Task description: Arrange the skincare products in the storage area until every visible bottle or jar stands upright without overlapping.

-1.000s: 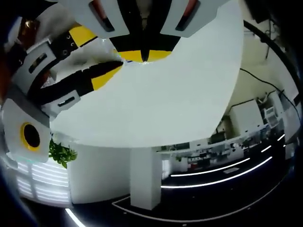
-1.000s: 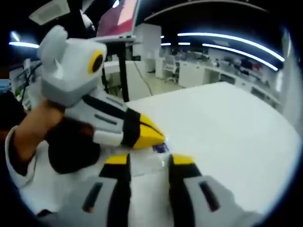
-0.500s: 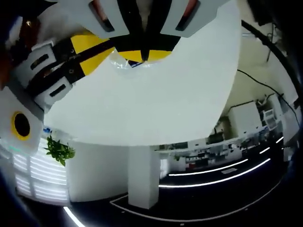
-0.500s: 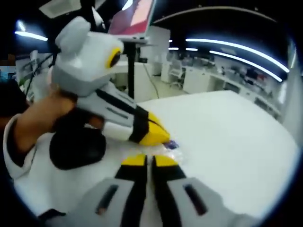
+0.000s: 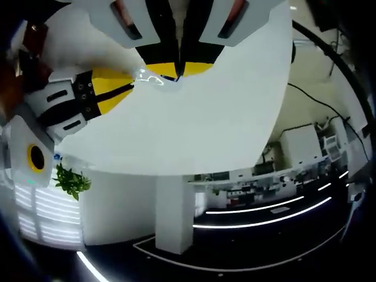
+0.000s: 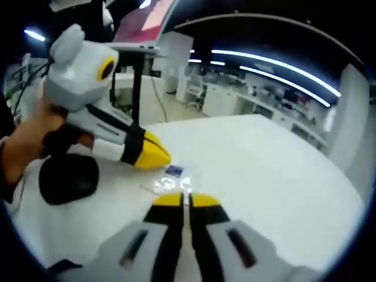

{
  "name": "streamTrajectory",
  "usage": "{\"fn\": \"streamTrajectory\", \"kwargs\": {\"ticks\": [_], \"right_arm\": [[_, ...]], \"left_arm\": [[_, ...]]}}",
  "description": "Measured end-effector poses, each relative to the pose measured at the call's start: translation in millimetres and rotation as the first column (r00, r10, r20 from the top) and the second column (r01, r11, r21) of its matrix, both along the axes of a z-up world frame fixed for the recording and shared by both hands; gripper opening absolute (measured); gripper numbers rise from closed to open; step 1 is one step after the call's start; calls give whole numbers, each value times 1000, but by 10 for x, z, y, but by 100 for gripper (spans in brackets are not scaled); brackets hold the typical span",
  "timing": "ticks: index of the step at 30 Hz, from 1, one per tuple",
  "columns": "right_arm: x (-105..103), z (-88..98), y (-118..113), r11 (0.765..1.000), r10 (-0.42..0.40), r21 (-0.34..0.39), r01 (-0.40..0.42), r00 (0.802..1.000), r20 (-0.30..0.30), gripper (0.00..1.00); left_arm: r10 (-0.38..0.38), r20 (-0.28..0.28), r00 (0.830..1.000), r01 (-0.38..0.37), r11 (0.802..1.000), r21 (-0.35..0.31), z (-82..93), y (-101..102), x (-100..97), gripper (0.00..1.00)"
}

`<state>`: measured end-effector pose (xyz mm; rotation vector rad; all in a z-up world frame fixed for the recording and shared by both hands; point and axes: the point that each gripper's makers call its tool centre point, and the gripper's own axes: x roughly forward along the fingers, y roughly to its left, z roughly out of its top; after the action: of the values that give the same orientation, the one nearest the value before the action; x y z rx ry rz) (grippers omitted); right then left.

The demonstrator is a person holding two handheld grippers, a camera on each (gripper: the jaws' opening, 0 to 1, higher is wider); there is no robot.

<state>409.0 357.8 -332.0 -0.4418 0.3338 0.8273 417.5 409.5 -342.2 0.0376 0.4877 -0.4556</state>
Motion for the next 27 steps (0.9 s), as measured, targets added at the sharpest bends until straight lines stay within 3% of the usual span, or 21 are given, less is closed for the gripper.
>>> {"fn": "streamTrajectory", "kwargs": {"ticks": [2,10,16,21,27], "right_arm": [[-42,61,100,999,30,25,-30,999,11,2],[-99,-92,361,995,99,-4,-99,995,-30,3],[-96,-121,211,997,73,-10,-74,994,-82,0],[-108,-145,159,997,70,-22,-72,994,-88,0],[-38,-150,84,996,56,-63,-60,996,-64,0]], "left_arm": [[6,47,999,-6,1000,13,65,20,55,0],[4,29,1000,-5,999,45,-26,110,115,0],[-10,40,999,7,998,64,24,117,134,0],[-29,58,998,25,997,75,76,124,196,0],[-57,13,998,56,994,97,-29,128,194,0]]}}
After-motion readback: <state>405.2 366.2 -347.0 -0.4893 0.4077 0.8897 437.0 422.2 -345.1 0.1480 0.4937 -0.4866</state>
